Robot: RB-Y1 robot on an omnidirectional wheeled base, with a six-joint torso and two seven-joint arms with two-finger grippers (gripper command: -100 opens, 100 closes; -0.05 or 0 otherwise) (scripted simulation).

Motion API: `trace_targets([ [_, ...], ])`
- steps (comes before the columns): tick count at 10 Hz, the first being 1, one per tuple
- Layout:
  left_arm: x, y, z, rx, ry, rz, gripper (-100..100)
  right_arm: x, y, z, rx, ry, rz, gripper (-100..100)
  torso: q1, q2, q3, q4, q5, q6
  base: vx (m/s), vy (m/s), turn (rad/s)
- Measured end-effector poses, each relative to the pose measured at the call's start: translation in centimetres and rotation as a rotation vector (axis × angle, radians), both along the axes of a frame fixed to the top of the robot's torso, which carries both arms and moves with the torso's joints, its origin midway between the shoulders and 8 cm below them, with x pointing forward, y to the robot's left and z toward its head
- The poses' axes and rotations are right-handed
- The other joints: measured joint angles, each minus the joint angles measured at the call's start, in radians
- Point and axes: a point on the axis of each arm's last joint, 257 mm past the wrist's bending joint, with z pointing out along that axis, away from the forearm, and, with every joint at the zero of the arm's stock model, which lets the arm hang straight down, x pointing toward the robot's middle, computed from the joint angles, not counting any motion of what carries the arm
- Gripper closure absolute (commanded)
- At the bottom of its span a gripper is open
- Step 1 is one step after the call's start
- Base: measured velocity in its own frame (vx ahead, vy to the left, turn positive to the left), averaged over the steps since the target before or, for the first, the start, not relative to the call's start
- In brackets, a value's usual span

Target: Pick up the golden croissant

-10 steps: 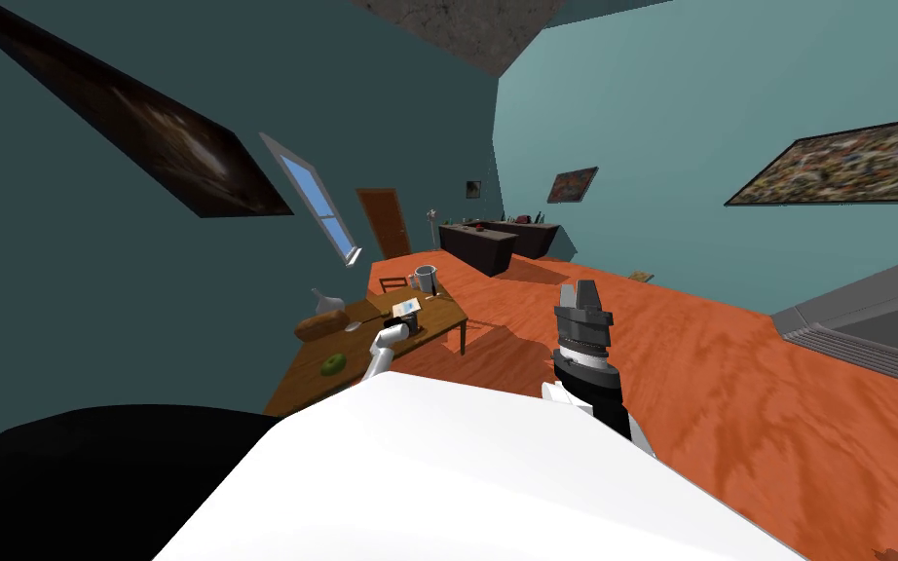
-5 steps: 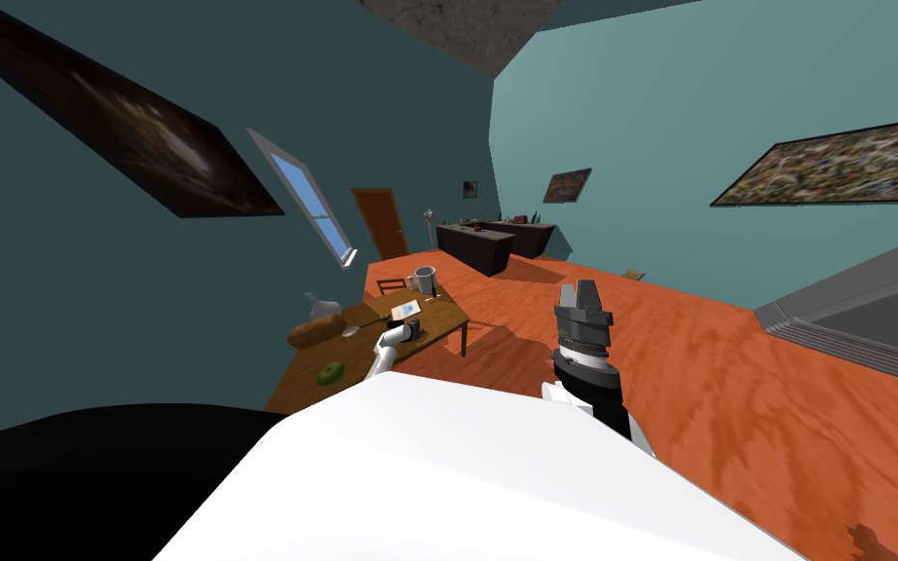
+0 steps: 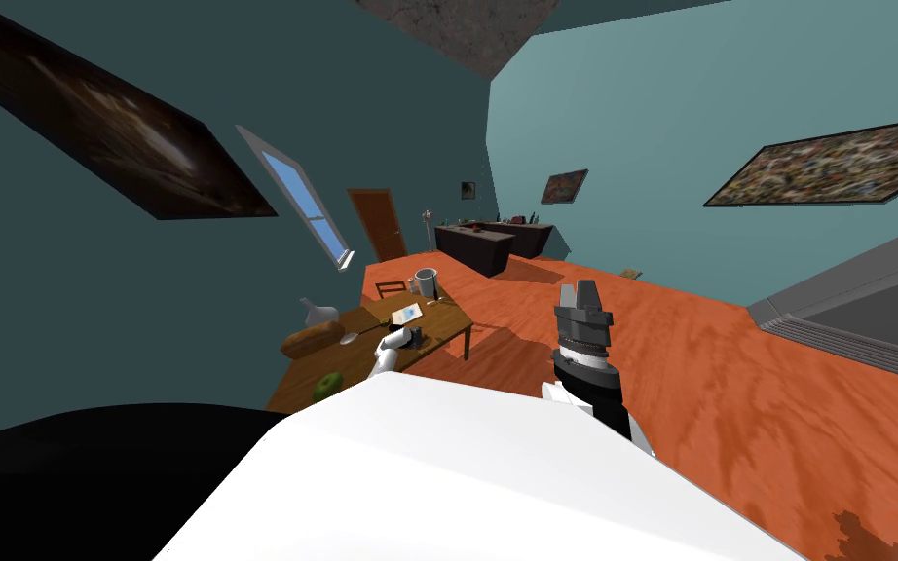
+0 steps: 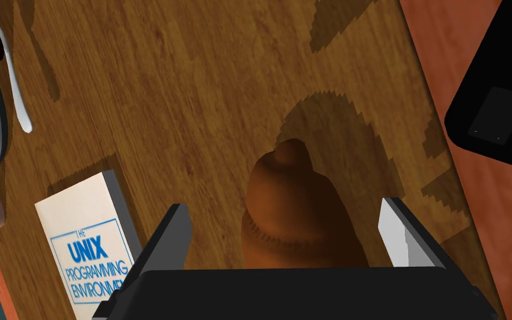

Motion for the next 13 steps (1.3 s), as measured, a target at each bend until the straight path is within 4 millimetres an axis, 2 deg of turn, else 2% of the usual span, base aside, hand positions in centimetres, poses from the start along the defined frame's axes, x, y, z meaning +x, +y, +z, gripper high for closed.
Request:
trace_targets([
  [1,-0.1,-0.1,-0.1,-0.003,0.006,0.0,0,0.0,0.0,0.0,0.0,0.0,0.0,0,-0.002,0.002,0.001,0.0,0.0,0.0,0.005,0.007,0.001],
  [2,-0.1,-0.1,-0.1,-0.003,0.005,0.0,-100,0.0,0.0,0.0,0.0,0.0,0.0,0,-0.004,0.003,0.002,0.001,-0.001,0.0,0.023,0.021,-0.018],
  [7,-0.6,-1.7,-1.8,-0.003,0.005,0.006,-100,0.0,0.0,0.0,0.0,0.0,0.0,0,-0.003,0.002,0.001,0.0,-0.001,0.0,0.029,0.028,-0.014],
  [8,-0.6,-1.7,-1.9,-0.002,0.003,0.007,100,0.0,0.0,0.0,0.0,0.0,0.0,0,-0.004,0.003,0.002,0.001,-0.001,0.0,0.0,0.0,0.0],
  [12,-0.6,-1.7,-1.9,-0.002,0.003,0.007,100,0.0,0.0,0.0,0.0,0.0,0.0,0,-0.005,0.004,0.002,0.001,-0.001,0.0,0.0,0.0,0.0],
  [13,-0.6,-1.7,-1.9,-0.003,0.004,0.007,0,0.0,0.0,0.0,0.0,0.0,0.0,0,-0.006,0.004,0.002,0.001,-0.001,0.0,0.0,0.0,0.0],
])
